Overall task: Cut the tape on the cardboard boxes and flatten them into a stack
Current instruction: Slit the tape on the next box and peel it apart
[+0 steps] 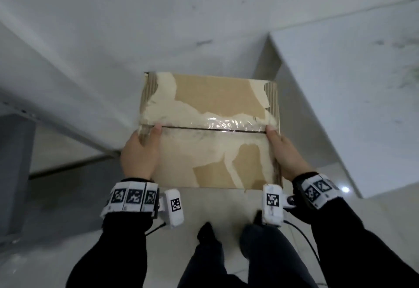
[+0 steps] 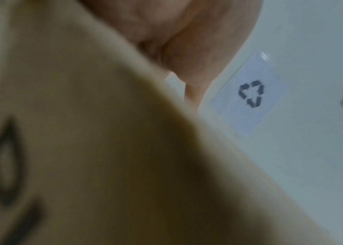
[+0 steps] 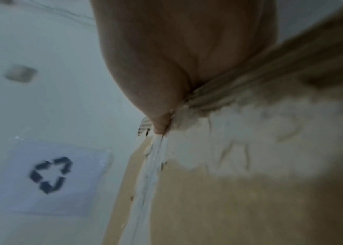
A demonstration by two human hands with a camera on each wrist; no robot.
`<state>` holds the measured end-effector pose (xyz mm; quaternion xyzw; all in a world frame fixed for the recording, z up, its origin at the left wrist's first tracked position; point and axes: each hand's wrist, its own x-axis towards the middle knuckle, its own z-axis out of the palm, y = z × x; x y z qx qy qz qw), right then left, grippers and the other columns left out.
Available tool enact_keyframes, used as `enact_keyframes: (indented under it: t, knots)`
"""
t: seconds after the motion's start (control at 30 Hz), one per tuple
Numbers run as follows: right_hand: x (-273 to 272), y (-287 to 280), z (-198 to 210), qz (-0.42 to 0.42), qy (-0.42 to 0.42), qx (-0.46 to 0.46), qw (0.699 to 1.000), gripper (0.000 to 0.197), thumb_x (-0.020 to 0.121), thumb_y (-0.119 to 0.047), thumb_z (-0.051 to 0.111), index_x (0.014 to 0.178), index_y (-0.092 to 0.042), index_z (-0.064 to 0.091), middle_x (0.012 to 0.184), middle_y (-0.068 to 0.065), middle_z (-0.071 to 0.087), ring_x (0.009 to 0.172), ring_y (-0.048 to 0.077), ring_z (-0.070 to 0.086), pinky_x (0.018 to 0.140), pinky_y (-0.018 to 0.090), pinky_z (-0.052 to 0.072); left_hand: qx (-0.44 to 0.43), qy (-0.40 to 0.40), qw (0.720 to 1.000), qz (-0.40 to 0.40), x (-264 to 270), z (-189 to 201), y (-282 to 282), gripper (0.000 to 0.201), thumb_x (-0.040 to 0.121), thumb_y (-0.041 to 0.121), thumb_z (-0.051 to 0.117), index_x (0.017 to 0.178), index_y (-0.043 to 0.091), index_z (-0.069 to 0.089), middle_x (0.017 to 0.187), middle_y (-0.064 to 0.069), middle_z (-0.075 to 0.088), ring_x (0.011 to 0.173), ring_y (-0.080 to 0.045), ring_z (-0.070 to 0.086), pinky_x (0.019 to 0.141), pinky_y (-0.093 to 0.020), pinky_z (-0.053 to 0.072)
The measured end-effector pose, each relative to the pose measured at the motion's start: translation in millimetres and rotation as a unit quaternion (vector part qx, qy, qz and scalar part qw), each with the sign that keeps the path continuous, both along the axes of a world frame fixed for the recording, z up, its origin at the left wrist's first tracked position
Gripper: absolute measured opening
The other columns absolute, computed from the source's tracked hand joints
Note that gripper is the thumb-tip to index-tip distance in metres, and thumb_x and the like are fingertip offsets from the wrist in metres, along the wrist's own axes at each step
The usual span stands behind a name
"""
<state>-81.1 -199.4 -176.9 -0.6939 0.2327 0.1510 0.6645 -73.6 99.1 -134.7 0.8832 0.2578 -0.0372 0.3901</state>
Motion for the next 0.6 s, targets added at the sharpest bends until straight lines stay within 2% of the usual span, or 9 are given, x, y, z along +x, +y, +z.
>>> enact_keyframes:
  t: [0.07, 0.13, 0.2, 0.27, 0.33, 0.43, 0.5, 0.53, 0.6]
  knots:
    - [-17.0, -37.1, 33.7, -0.013, -0.053, 0.001, 0.999, 0.044, 0.098, -0.045, 0.040, 0.132, -0.019, 0.050, 0.122, 0.005, 0.064, 0.106, 0.016, 0.064, 0.092, 0.037, 0.052, -0.034, -0.021, 0.999, -0.019, -5.6, 26.8, -33.2, 0.058, 0.090, 0.060, 0.046, 0.111, 0.007, 0.060, 0.117, -0.019, 0.061, 0.108, -0.037, 0.055, 0.088, -0.039, 0.043]
    - [-30.6, -82.1, 60.3, -0.017, -0.111, -0.019, 0.994, 0.043, 0.098, -0.046, 0.037, 0.136, -0.027, 0.046, 0.128, -0.005, 0.060, 0.115, 0.010, 0.059, 0.098, 0.035, 0.048, -0.068, -0.054, 0.996, -0.029, -8.2, 47.1, -74.2, 0.052, 0.090, 0.058, 0.047, 0.106, 0.010, 0.059, 0.114, -0.015, 0.060, 0.104, -0.032, 0.054, 0.083, -0.036, 0.041]
    - [-44.1, -133.7, 85.4, -0.023, -0.152, -0.042, 0.987, 0.043, 0.098, -0.050, 0.036, 0.135, -0.033, 0.047, 0.130, -0.010, 0.058, 0.119, 0.008, 0.056, 0.102, 0.037, 0.044, -0.100, -0.084, 0.991, -0.035, -9.4, 60.1, -126.0, 0.045, 0.090, 0.057, 0.050, 0.099, 0.015, 0.058, 0.109, -0.011, 0.061, 0.102, -0.030, 0.055, 0.088, -0.039, 0.044]
    - [-56.6, -193.8, 100.8, -0.046, -0.179, -0.066, 0.981, 0.047, 0.094, -0.058, 0.037, 0.134, -0.037, 0.047, 0.131, -0.011, 0.057, 0.121, 0.010, 0.054, 0.104, 0.041, 0.042, -0.133, -0.114, 0.983, -0.048, -9.4, 69.5, -189.3, 0.046, 0.088, 0.059, 0.052, 0.100, 0.015, 0.060, 0.107, -0.008, 0.063, 0.104, -0.030, 0.057, 0.095, -0.045, 0.045]
    - [-66.0, -258.0, 111.3, -0.069, -0.183, -0.090, 0.977, 0.051, 0.090, -0.063, 0.038, 0.132, -0.038, 0.049, 0.129, -0.011, 0.059, 0.119, 0.011, 0.056, 0.103, 0.043, 0.043, -0.155, -0.126, 0.977, -0.069, -9.8, 75.0, -257.2, 0.048, 0.088, 0.059, 0.052, 0.106, 0.015, 0.061, 0.110, -0.007, 0.062, 0.108, -0.029, 0.056, 0.098, -0.044, 0.044]
    - [-69.6, -358.5, 123.1, -0.098, -0.170, -0.109, 0.974, 0.046, 0.094, -0.056, 0.039, 0.129, -0.030, 0.052, 0.121, -0.005, 0.063, 0.111, 0.013, 0.061, 0.099, 0.041, 0.047, -0.166, -0.111, 0.974, -0.107, -7.8, 79.8, -359.5, 0.054, 0.090, 0.055, 0.052, 0.117, 0.009, 0.059, 0.121, -0.010, 0.060, 0.116, -0.027, 0.053, 0.100, -0.038, 0.040]
    - [-63.3, -415.7, 129.8, -0.100, -0.156, -0.124, 0.975, 0.047, 0.094, -0.054, 0.039, 0.129, -0.025, 0.052, 0.121, 0.000, 0.063, 0.108, 0.016, 0.061, 0.097, 0.040, 0.048, -0.180, -0.084, 0.971, -0.132, -0.6, 78.7, -415.0, 0.059, 0.088, 0.054, 0.055, 0.125, 0.008, 0.056, 0.127, -0.010, 0.058, 0.121, -0.028, 0.052, 0.104, -0.040, 0.039]
    - [-58.5, -439.9, 133.4, -0.097, -0.148, -0.134, 0.975, 0.045, 0.096, -0.051, 0.038, 0.128, -0.022, 0.052, 0.119, 0.002, 0.063, 0.104, 0.017, 0.062, 0.093, 0.038, 0.050, -0.185, -0.067, 0.970, -0.144, 4.9, 78.0, -438.1, 0.062, 0.085, 0.053, 0.061, 0.127, 0.009, 0.055, 0.127, -0.009, 0.059, 0.120, -0.028, 0.053, 0.104, -0.041, 0.040]
    - [-43.8, -478.9, 141.4, -0.089, -0.132, -0.132, 0.978, 0.038, 0.100, -0.044, 0.035, 0.122, -0.019, 0.053, 0.106, 0.004, 0.066, 0.090, 0.015, 0.064, 0.078, 0.028, 0.054, -0.197, -0.039, 0.967, -0.157, 17.6, 76.8, -474.5, 0.078, 0.067, 0.055, 0.078, 0.127, 0.012, 0.053, 0.124, -0.005, 0.061, 0.114, -0.026, 0.058, 0.100, -0.043, 0.046]
